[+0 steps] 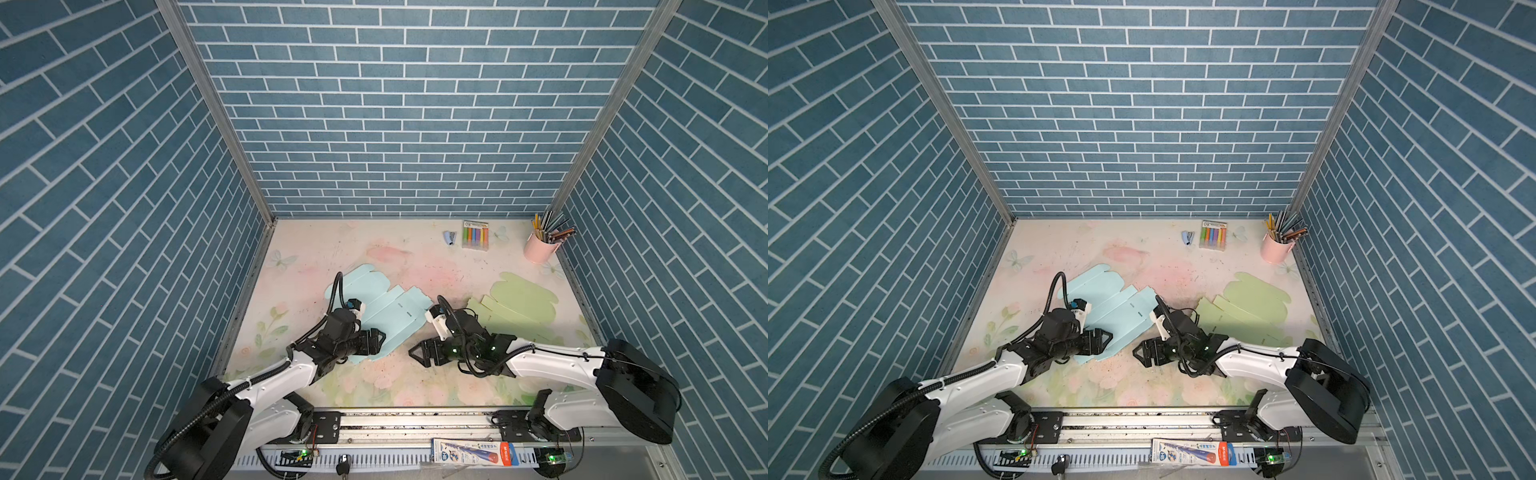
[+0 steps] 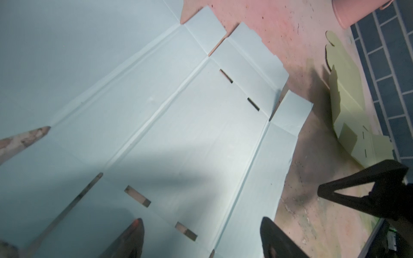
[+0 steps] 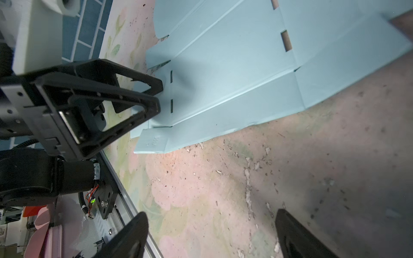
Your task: Fold the paper box
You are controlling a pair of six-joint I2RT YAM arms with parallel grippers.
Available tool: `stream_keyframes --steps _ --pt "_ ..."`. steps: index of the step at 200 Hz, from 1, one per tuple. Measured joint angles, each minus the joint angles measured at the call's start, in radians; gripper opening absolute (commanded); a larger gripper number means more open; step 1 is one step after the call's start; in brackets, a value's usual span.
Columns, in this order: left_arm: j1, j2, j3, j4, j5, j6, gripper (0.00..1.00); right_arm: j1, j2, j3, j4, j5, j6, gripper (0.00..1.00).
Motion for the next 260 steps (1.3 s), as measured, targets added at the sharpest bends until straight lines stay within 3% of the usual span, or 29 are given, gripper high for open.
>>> stream_keyframes --steps 59,142,162,194,230,260 --pt "-0.139 -0.027 -0.041 0.036 -0.013 -0.067 0.66 -0.075 0.079 -0.03 0.188 -0.076 0.07 0.81" --pt "-0.318 -0.001 -0.043 0.133 -0.077 -0.18 0.64 -0.121 0.08 -0.039 0.199 -0.079 0.076 0.81" --pt "-0.327 -0.021 -0.037 0.1 -0.102 -0.179 0.64 -0.123 0.066 -0.042 0.198 -0.079 0.076 0.81" --pt "-0.305 -0.121 -0.01 -0.011 -0.164 -0.157 0.74 -0.122 0.038 -0.059 0.199 -0.078 0.076 0.81" --pt "-0.232 -0.194 -0.006 -0.097 -0.19 -0.143 0.76 -0.117 0.034 -0.066 0.196 -0.076 0.077 0.81" --pt "-0.223 -0.195 -0.014 -0.125 -0.189 -0.139 0.77 -0.103 0.034 -0.066 0.199 -0.074 0.077 0.81"
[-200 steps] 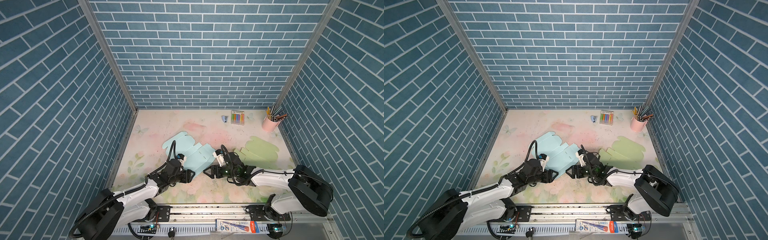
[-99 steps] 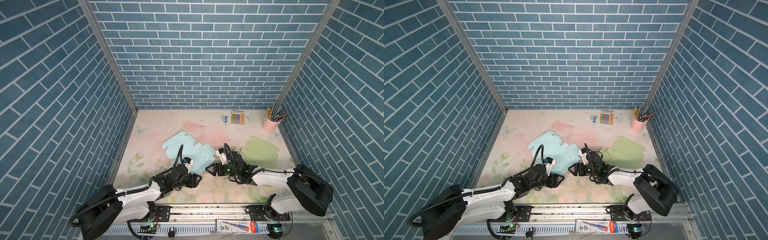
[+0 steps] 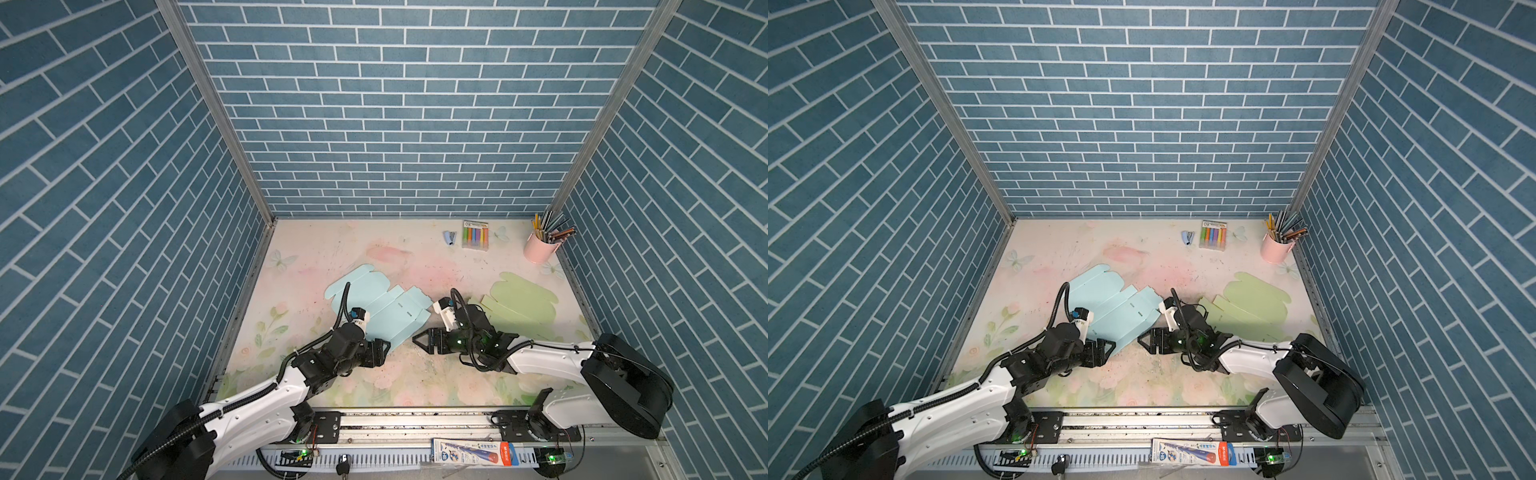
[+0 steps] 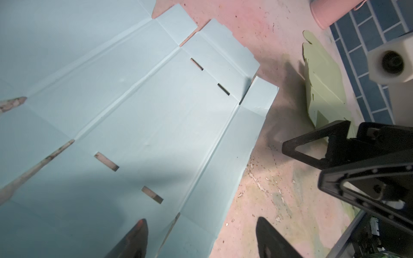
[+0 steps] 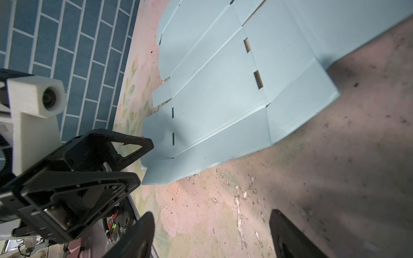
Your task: Fold the paper box
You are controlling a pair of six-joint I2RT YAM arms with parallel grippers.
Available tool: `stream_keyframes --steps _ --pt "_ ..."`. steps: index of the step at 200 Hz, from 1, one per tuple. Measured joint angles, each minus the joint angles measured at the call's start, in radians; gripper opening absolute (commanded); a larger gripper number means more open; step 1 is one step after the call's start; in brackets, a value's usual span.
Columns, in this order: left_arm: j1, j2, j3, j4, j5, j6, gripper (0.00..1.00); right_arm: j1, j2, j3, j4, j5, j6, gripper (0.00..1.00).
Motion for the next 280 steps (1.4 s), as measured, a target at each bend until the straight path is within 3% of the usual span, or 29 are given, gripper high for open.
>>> stream_keyframes --steps 118,211,280 --pt "-0.029 -0.018 -0.066 -0.003 0.035 -0.029 0.76 0.01 0.008 0.0 0.032 0.0 0.004 0.81" --pt "-0.173 0.061 -0.065 0.096 0.03 -0.089 0.73 0.004 0.012 -0.043 0.046 0.003 0.011 0.8" --pt "-0.311 0.258 0.076 0.195 0.008 -0.109 0.73 -0.036 -0.013 -0.068 0.042 0.006 0.011 0.79"
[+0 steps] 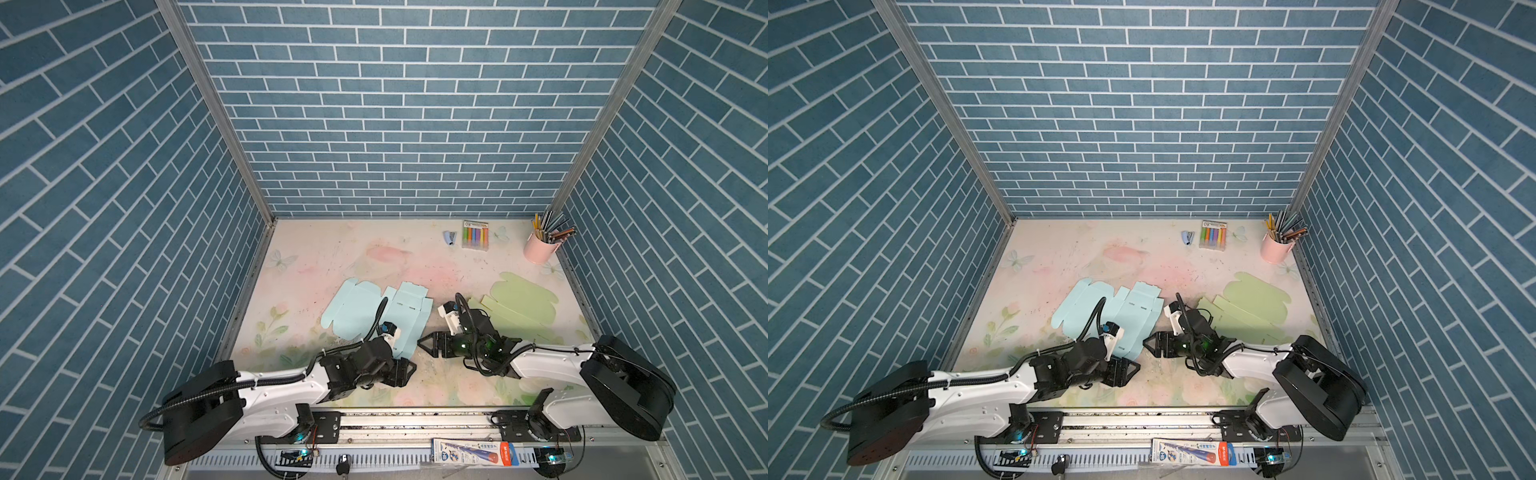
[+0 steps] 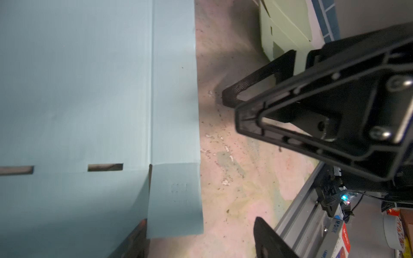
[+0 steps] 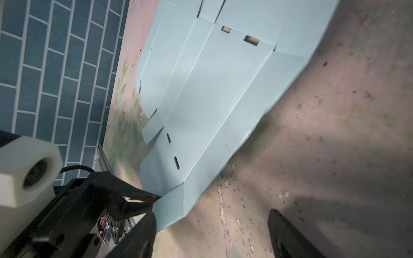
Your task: Fold the paper box
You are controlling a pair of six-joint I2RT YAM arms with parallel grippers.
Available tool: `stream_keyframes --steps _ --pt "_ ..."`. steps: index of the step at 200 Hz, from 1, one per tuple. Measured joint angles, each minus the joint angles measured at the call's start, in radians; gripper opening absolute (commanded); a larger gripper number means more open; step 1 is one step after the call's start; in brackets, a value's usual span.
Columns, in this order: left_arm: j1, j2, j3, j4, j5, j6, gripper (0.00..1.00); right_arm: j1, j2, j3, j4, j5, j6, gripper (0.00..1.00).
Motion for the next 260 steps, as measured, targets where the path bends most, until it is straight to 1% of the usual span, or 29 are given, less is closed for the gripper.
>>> stream_keyframes --steps 26,55,94,114,150,174,191,223,237,260 --pt "-0.013 0.018 0.022 0.028 0.004 0.001 0.73 -0.016 0.0 0.0 -0.001 0.0 0.0 0.79" --pt "0.0 -0.027 0.015 0.024 0.007 0.005 0.73 -0.032 0.01 0.01 -0.009 0.0 -0.002 0.78" --pt "0.072 -0.163 -0.048 0.0 0.024 0.013 0.76 -0.048 0.093 0.07 -0.006 -0.012 -0.004 0.76" --pt "0.122 -0.245 -0.072 -0.035 0.033 0.027 0.76 -0.056 0.135 0.085 0.003 -0.021 -0.003 0.73" --pt "0.21 -0.372 -0.101 -0.081 0.054 0.058 0.76 -0.058 0.192 0.113 0.031 -0.033 0.002 0.62" --pt "0.254 -0.414 -0.116 -0.104 0.068 0.085 0.76 -0.058 0.233 0.126 0.064 -0.044 0.023 0.5" --pt "0.282 -0.442 -0.135 -0.113 0.085 0.1 0.76 -0.058 0.263 0.133 0.092 -0.049 0.042 0.4" --pt "0.323 -0.498 -0.163 -0.127 0.111 0.127 0.75 -0.058 0.296 0.137 0.121 -0.042 0.079 0.26" --pt "0.335 -0.522 -0.171 -0.129 0.115 0.136 0.74 -0.058 0.306 0.148 0.114 -0.036 0.08 0.21" --pt "0.348 -0.542 -0.177 -0.125 0.13 0.146 0.74 -0.058 0.316 0.189 0.077 -0.021 0.075 0.18"
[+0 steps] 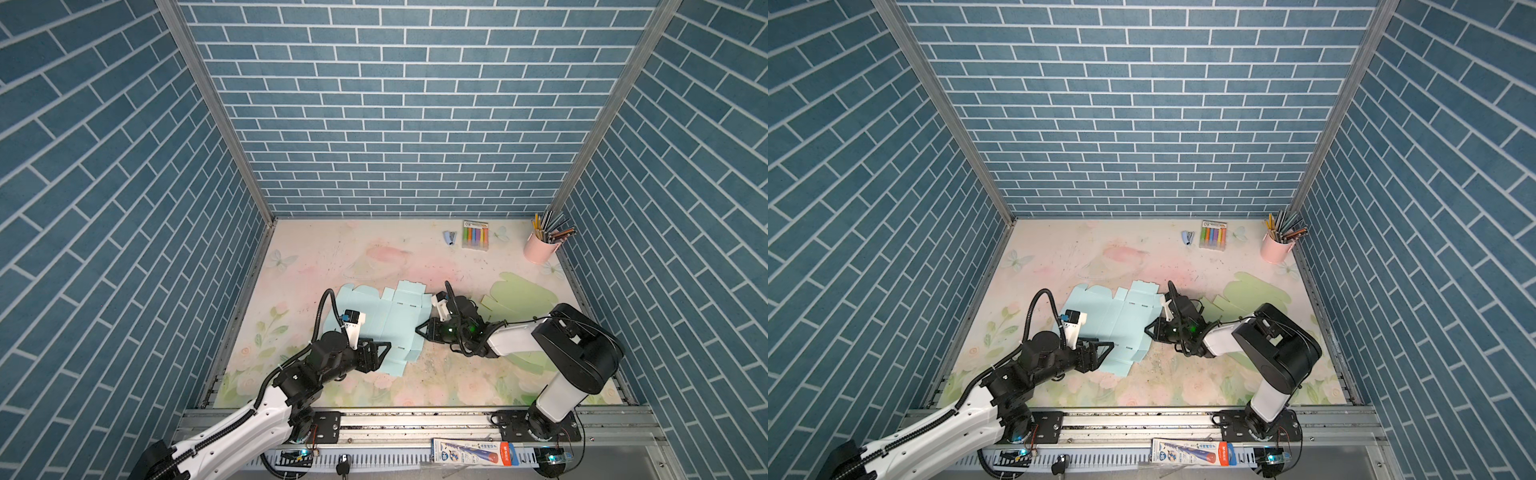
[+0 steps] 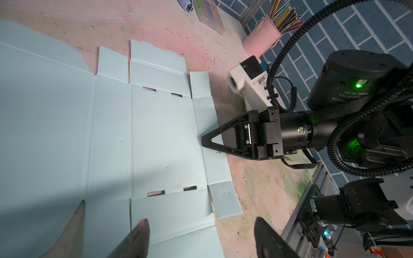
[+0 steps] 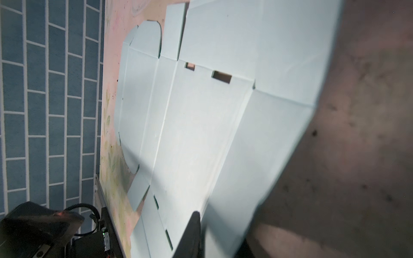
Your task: Fold the paper box
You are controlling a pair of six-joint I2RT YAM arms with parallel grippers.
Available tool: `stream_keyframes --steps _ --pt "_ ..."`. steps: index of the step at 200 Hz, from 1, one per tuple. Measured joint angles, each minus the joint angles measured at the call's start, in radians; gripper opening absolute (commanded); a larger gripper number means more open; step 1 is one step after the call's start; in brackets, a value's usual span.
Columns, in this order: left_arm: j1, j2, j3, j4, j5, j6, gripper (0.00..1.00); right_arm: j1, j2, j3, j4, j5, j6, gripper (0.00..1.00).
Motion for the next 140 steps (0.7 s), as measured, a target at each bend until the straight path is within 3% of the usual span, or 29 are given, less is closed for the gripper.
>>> stream_keyframes --steps 47,140 --pt "0.024 0.007 -0.003 0.021 0.024 0.012 0.73 -0.026 0.0 0.114 -0.177 0.018 -0.087 0.14" --pt "0.03 -0.004 -0.01 0.053 -0.016 0.017 0.73 -0.109 0.021 0.402 -0.758 0.04 -0.511 0.12"
